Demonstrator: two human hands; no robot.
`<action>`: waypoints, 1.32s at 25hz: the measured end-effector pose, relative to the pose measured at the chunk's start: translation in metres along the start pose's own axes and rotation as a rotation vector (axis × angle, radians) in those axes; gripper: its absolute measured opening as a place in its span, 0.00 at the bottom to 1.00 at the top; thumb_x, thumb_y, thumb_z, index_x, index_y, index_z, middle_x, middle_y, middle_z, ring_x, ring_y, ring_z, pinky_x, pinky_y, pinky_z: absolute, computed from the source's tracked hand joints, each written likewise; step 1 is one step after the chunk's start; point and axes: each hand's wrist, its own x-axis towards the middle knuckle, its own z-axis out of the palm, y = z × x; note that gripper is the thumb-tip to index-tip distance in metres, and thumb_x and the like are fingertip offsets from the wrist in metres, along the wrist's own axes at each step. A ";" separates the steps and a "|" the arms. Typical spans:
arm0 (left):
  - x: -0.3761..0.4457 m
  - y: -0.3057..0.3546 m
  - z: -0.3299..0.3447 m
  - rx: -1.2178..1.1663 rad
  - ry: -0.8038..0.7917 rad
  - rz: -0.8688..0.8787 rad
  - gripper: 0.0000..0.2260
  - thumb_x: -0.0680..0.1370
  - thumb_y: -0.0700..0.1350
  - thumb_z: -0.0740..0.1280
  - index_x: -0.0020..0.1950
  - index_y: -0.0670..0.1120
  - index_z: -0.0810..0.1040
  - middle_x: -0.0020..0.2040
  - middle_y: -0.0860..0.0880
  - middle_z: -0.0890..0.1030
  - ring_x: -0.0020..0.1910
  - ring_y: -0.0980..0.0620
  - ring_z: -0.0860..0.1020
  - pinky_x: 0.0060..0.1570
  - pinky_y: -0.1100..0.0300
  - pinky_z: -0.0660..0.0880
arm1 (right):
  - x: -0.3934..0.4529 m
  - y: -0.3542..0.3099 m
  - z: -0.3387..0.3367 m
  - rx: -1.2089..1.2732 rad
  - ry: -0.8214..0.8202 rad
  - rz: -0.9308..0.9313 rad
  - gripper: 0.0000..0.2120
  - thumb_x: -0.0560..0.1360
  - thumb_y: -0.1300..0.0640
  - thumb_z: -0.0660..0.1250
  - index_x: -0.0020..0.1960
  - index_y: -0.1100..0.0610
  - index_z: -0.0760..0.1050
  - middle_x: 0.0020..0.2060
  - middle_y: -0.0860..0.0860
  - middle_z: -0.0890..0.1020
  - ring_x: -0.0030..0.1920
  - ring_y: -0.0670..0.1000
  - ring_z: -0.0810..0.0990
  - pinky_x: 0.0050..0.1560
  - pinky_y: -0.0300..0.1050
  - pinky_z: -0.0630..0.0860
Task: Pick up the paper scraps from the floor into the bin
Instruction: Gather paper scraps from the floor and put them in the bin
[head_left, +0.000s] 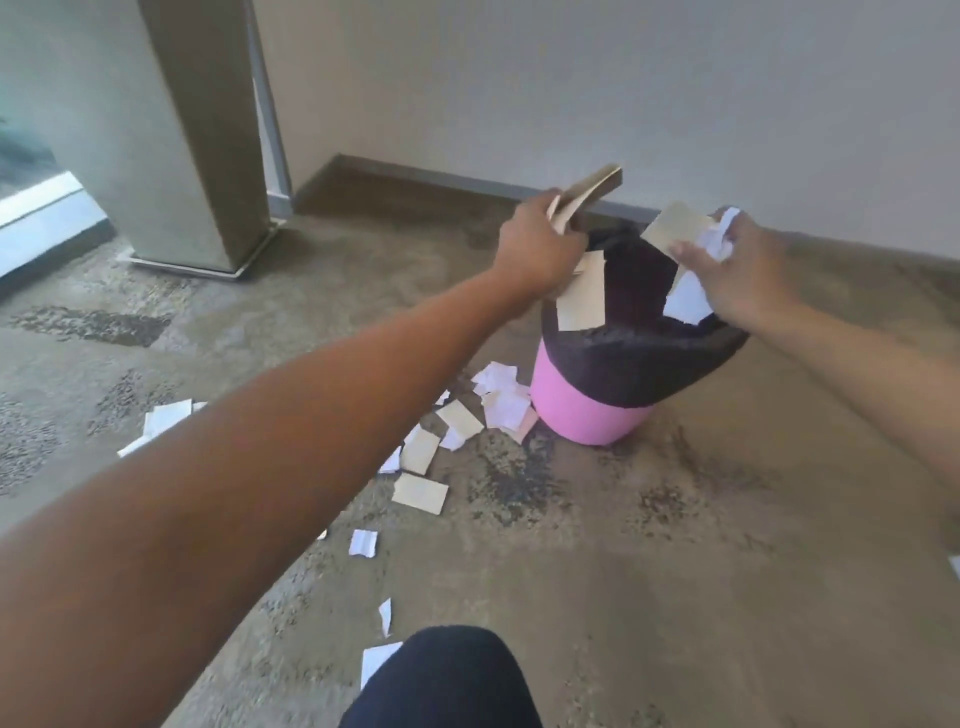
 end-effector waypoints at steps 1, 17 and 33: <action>0.012 0.007 0.015 0.054 0.010 -0.001 0.15 0.74 0.41 0.64 0.61 0.47 0.77 0.51 0.44 0.82 0.47 0.44 0.81 0.42 0.56 0.79 | 0.006 0.008 0.001 0.012 0.038 0.053 0.16 0.78 0.48 0.66 0.57 0.59 0.71 0.50 0.54 0.79 0.51 0.57 0.78 0.48 0.46 0.69; 0.063 0.008 0.135 0.251 -0.277 -0.269 0.47 0.72 0.60 0.73 0.79 0.46 0.49 0.77 0.38 0.55 0.74 0.37 0.61 0.69 0.43 0.67 | 0.044 0.071 -0.002 0.253 -0.166 0.508 0.35 0.70 0.64 0.77 0.72 0.55 0.63 0.70 0.57 0.67 0.63 0.59 0.75 0.53 0.55 0.82; -0.067 -0.135 -0.054 0.523 -0.252 0.030 0.12 0.75 0.39 0.68 0.58 0.42 0.78 0.59 0.42 0.73 0.53 0.44 0.77 0.50 0.63 0.70 | -0.145 -0.019 0.108 -0.061 -0.505 -0.481 0.16 0.73 0.63 0.69 0.59 0.53 0.72 0.59 0.47 0.72 0.62 0.44 0.66 0.67 0.44 0.65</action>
